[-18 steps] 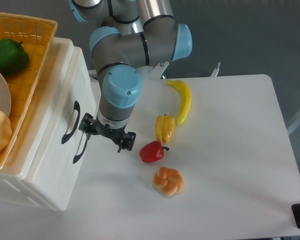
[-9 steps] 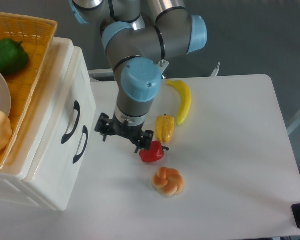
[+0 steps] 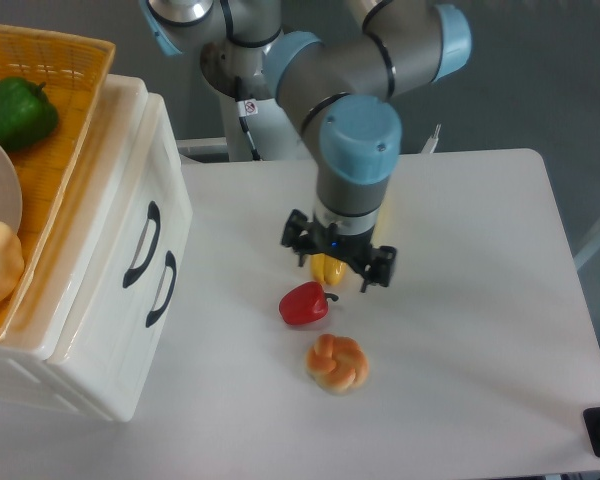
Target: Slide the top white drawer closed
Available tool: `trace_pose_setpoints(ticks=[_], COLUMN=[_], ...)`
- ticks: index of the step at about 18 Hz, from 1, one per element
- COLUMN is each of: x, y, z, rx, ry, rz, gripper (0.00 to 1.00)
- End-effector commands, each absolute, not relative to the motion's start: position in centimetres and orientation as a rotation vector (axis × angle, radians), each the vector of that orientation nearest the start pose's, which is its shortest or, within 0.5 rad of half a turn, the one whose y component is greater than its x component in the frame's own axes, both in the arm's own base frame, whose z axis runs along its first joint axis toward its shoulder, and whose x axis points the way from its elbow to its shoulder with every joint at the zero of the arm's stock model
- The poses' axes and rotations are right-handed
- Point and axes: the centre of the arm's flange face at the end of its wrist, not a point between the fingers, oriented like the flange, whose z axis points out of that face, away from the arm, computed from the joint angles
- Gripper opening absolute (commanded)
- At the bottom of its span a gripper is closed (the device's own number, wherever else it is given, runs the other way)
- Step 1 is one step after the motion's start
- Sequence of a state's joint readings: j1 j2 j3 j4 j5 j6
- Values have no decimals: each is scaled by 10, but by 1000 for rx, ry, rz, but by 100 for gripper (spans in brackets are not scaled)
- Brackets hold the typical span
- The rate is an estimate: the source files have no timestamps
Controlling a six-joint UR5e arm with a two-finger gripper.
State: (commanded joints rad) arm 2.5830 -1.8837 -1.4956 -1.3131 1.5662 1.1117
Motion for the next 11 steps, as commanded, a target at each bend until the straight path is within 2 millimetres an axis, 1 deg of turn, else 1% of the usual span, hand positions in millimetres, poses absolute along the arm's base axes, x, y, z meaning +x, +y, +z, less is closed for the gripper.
trace_pose_setpoints(ticks=[4,8,11], x=[-496,-525,-551], y=[381,343,300], z=[378,379,380], rx=[-3154,-3145,-3092], ry=[268,331,509], rz=[48,54,42], gripper=[100,100,100])
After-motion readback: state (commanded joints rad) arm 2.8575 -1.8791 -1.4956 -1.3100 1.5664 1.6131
